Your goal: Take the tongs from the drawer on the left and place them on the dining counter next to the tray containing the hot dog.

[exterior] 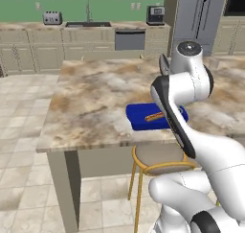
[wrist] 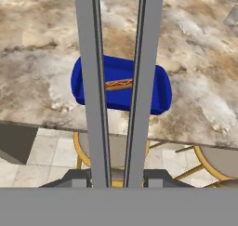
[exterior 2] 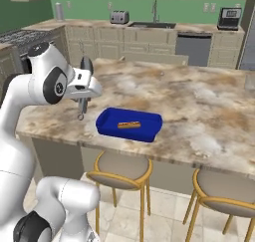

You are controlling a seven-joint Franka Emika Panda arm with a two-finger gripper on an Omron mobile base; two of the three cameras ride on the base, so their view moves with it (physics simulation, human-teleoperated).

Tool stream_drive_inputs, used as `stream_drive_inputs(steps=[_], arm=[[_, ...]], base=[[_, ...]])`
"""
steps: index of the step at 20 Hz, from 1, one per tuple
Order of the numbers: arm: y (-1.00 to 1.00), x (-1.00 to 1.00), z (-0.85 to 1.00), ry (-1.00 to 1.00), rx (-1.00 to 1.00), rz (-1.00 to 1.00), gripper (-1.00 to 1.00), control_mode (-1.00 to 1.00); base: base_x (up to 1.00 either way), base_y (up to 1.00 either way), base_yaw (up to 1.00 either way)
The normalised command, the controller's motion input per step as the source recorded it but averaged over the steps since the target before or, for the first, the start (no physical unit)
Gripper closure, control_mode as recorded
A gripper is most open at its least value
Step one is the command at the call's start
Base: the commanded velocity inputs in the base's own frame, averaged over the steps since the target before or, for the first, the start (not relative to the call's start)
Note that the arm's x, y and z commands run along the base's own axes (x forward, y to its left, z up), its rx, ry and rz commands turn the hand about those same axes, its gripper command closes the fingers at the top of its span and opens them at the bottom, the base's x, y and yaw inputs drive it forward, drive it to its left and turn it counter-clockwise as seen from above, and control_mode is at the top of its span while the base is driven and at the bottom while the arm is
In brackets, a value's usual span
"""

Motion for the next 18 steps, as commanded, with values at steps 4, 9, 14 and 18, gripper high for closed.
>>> stream_drive_inputs(steps=[4,9,14,18], arm=[[0.0,0.0,0.0,0.0,0.0,0.0,1.0,1.0],[0.0,0.0,0.0,0.0,0.0,0.0,1.0,1.0],[0.0,0.0,0.0,0.0,0.0,0.0,1.0,1.0],[0.0,0.0,0.0,0.0,0.0,0.0,1.0,1.0]], base=[[0.49,-0.25,-0.09],[0.34,-0.12,-0.07],[0.12,-0.06,0.0],[0.31,-0.02,0.0]])
